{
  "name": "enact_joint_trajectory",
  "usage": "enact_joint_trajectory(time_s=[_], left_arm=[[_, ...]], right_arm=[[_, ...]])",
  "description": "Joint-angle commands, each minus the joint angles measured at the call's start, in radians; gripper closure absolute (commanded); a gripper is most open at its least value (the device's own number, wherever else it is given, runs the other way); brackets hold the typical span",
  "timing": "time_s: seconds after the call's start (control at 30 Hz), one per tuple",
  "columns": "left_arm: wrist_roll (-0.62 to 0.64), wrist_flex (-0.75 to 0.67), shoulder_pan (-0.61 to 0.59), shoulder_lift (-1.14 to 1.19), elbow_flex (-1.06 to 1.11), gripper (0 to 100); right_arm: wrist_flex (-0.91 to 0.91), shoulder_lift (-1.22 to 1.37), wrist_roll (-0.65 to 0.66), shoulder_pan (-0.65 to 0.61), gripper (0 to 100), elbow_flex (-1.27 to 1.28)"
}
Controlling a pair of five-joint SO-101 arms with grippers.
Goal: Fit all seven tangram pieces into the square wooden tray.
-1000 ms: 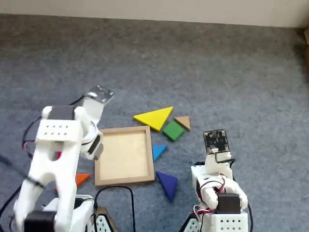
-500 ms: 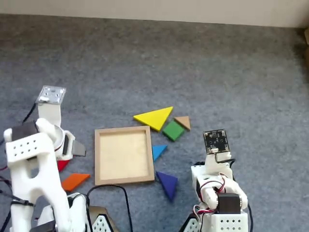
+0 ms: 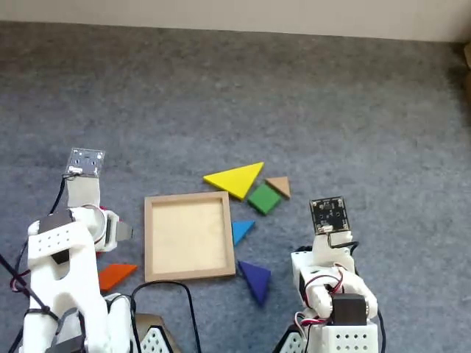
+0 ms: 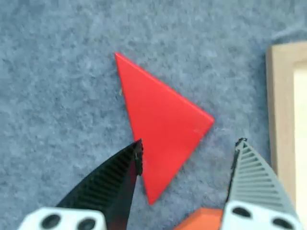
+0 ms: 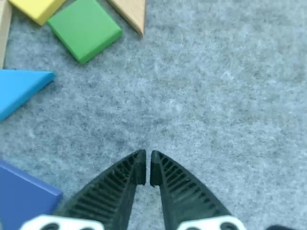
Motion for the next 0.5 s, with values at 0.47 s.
enact_joint_trajectory(time_s=[0.47], left_arm=[[0.002, -0.037, -0.045, 0.395, -0.255, 70]], right_arm=[[0.007, -0.013, 0.008, 0.01, 96.5, 0.148]])
